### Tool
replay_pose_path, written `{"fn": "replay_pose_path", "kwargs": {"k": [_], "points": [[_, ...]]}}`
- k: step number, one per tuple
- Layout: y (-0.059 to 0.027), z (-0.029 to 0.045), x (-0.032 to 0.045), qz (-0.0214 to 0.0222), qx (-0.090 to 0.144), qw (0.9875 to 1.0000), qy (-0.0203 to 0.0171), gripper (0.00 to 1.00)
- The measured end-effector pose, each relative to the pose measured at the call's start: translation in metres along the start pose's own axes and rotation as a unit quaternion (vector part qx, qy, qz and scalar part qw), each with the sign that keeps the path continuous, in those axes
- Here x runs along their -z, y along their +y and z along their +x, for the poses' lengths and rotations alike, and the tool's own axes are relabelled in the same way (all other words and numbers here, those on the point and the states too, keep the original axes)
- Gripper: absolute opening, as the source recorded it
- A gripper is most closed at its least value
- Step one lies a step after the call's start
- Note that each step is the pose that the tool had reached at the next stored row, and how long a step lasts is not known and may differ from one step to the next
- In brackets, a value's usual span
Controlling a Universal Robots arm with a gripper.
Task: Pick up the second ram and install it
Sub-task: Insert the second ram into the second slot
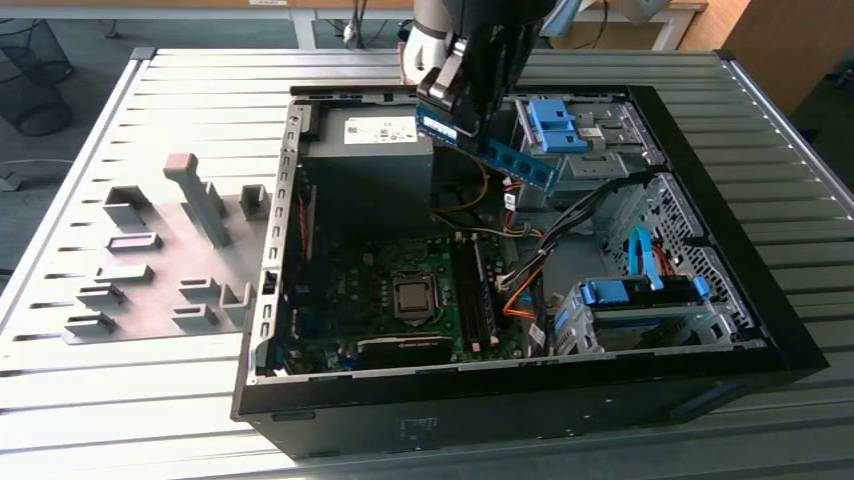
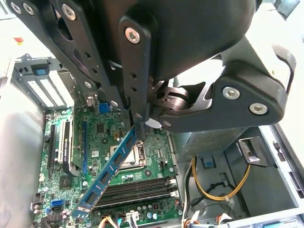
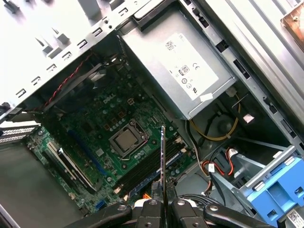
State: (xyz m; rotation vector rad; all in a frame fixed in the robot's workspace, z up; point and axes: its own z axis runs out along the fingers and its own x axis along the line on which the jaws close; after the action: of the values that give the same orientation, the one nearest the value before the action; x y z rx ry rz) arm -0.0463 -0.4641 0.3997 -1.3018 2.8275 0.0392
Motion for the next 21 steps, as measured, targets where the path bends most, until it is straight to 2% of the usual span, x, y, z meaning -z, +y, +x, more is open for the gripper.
{"fn": "replay_pose_path", "kwargs": {"k": [13, 17, 21], "points": [[0.0, 0.0, 0.0, 0.0002, -0.005, 1.0, -0.0001, 0.14], [0.0, 0.0, -0.0004, 0.0012, -0.034, 0.9994, -0.0004, 0.14], [0.0, 0.0001, -0.0009, 0.0025, -0.07, 0.9976, -0.0007, 0.14]]}}
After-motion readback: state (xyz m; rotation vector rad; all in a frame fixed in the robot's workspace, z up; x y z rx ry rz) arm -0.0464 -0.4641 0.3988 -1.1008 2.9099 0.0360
